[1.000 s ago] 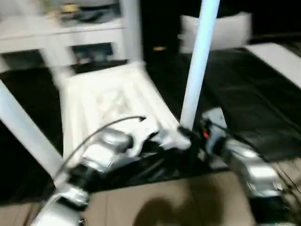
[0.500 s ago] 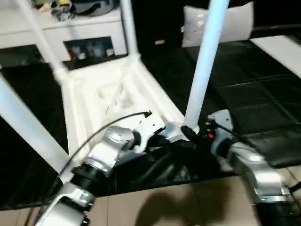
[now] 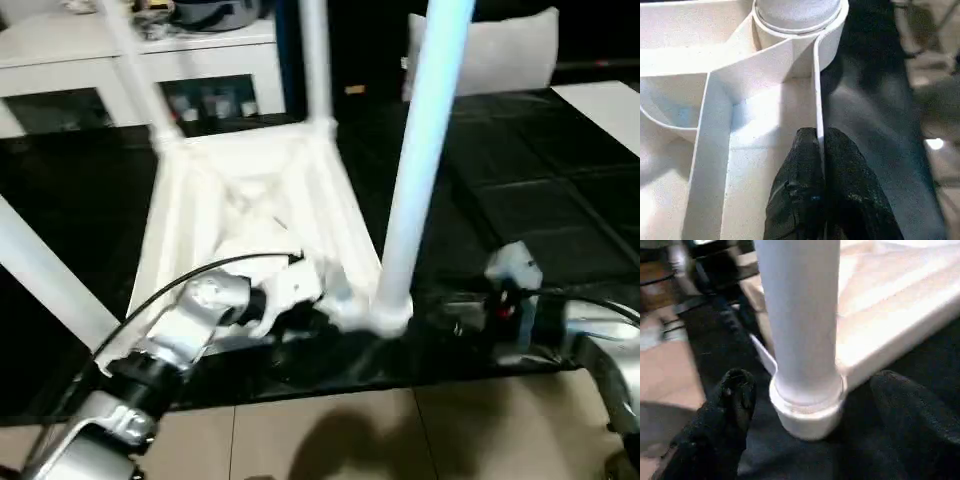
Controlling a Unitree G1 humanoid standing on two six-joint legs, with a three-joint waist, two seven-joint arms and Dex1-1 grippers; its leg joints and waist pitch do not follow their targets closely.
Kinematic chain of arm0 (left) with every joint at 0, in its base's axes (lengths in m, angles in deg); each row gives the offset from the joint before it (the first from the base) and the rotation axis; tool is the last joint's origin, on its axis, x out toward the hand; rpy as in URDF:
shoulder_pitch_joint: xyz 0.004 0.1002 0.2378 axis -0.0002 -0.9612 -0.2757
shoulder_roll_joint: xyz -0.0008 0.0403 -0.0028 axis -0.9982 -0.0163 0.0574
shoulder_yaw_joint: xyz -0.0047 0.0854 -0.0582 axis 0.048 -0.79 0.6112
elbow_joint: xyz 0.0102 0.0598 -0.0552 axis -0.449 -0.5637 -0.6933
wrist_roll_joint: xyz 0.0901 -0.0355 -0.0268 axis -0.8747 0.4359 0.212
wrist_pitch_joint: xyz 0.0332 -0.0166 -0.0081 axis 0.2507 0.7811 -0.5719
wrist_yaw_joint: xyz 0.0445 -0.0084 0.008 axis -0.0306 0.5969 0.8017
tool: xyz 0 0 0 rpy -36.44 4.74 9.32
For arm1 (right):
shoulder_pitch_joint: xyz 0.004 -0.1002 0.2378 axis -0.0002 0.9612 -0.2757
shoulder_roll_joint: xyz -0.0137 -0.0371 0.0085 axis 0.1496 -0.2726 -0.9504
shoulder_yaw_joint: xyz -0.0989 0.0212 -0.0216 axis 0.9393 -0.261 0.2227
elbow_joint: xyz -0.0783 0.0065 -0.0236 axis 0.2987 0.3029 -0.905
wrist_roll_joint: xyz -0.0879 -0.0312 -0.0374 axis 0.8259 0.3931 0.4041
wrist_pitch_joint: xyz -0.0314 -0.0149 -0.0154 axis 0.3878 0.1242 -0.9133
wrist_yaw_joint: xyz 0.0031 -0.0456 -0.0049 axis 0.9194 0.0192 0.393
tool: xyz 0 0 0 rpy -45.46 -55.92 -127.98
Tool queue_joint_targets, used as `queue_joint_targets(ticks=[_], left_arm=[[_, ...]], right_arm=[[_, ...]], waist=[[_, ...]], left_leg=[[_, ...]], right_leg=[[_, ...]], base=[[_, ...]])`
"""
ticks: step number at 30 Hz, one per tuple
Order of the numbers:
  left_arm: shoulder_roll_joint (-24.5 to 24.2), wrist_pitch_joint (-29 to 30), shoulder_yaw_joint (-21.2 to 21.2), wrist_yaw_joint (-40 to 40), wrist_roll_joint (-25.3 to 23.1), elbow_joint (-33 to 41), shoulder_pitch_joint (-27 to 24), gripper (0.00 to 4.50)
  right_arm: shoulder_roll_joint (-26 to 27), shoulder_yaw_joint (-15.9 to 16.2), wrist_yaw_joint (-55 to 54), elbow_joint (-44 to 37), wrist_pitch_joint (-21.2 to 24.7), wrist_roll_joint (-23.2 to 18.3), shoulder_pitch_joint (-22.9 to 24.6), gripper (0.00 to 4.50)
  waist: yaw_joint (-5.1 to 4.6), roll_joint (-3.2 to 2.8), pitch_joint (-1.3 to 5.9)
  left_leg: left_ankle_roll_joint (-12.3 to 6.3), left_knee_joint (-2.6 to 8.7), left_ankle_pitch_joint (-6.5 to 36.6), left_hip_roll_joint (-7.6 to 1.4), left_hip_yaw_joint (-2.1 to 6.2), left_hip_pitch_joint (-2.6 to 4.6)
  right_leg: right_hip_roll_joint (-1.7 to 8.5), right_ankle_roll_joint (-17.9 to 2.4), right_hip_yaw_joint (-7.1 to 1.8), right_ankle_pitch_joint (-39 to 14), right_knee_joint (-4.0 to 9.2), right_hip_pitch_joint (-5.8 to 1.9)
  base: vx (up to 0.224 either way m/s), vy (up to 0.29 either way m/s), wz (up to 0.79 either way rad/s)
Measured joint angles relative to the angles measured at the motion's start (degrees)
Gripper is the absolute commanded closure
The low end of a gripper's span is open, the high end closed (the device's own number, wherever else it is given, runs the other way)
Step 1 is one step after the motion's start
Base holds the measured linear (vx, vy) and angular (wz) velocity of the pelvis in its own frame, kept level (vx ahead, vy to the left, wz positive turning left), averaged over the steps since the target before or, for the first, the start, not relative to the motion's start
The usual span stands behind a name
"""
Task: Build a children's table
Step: Rotate leg to tighten
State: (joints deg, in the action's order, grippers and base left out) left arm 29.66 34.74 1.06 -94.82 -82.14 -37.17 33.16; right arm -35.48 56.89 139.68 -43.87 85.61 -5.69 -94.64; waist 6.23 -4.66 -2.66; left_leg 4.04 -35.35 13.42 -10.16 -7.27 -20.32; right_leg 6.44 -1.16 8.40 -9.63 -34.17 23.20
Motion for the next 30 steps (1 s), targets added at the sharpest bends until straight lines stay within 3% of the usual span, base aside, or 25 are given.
queue_joint_targets(ticks=[8, 13, 16, 23, 30], left_arm=[[-0.81, -3.52, -1.73, -3.82, 0.13, -1.87, 1.43, 4.5], [-1.01, -4.12, -2.05, -4.79, 0.17, -2.17, 1.57, 4.5], [-1.23, -4.12, -2.05, -4.82, 0.22, -2.18, 1.58, 4.5], [-1.34, -3.99, -1.96, -5.5, 0.49, -2.18, 1.53, 4.5], [-0.6, 1.77, -0.36, -3.89, 1.31, -1.96, 1.32, 4.5]], right_arm=[[1.4, 5.87, 7.64, 8.25, -2.23, 0.63, -6.89, 1.7], [2.14, 7.46, 9.68, 9.19, -2.21, 0.78, -7.39, 2.08], [2.22, 7.95, 10.62, 10.71, -2.16, 0.78, -8.59, 2.42], [2.3, 8.04, 11.73, 11.14, -2.04, 0.66, -8.75, 2.52], [6.12, 5.53, 3.48, 6.87, 1.0, -0.29, -4.8, 2.53]], waist=[[1.34, 0.42, 0.24], [2.15, 0.43, 0.23], [2.06, 0.49, 0.22], [2.15, 0.51, 0.22], [1.78, 0.5, 0.26]], left_leg=[[-0.01, -0.02, -0.01, -0.02, -0.26, 0.01], [-0.01, -0.02, 0.0, -0.07, -0.32, 0.01], [-0.01, -0.02, -0.01, -0.07, -0.47, 0.09], [0.0, -0.02, -0.01, -0.08, -0.57, 0.15], [0.17, -0.02, -0.11, -0.12, -0.78, 0.39]], right_leg=[[0.02, -0.24, -0.1, 0.15, -0.04, 0.0], [0.0, -0.24, -0.1, 0.14, -0.06, 0.02], [0.0, -0.24, -0.19, 0.14, -0.13, 0.04], [0.0, -0.21, -0.29, 0.12, -0.19, 0.05], [-0.06, -0.03, -0.54, 0.04, -0.3, 0.05]], base=[[0.0, 0.0, 0.0], [0.0, 0.0, 0.0], [0.0, 0.0, 0.0], [0.0, 0.0, 0.0], [0.0, 0.0, 0.0]])
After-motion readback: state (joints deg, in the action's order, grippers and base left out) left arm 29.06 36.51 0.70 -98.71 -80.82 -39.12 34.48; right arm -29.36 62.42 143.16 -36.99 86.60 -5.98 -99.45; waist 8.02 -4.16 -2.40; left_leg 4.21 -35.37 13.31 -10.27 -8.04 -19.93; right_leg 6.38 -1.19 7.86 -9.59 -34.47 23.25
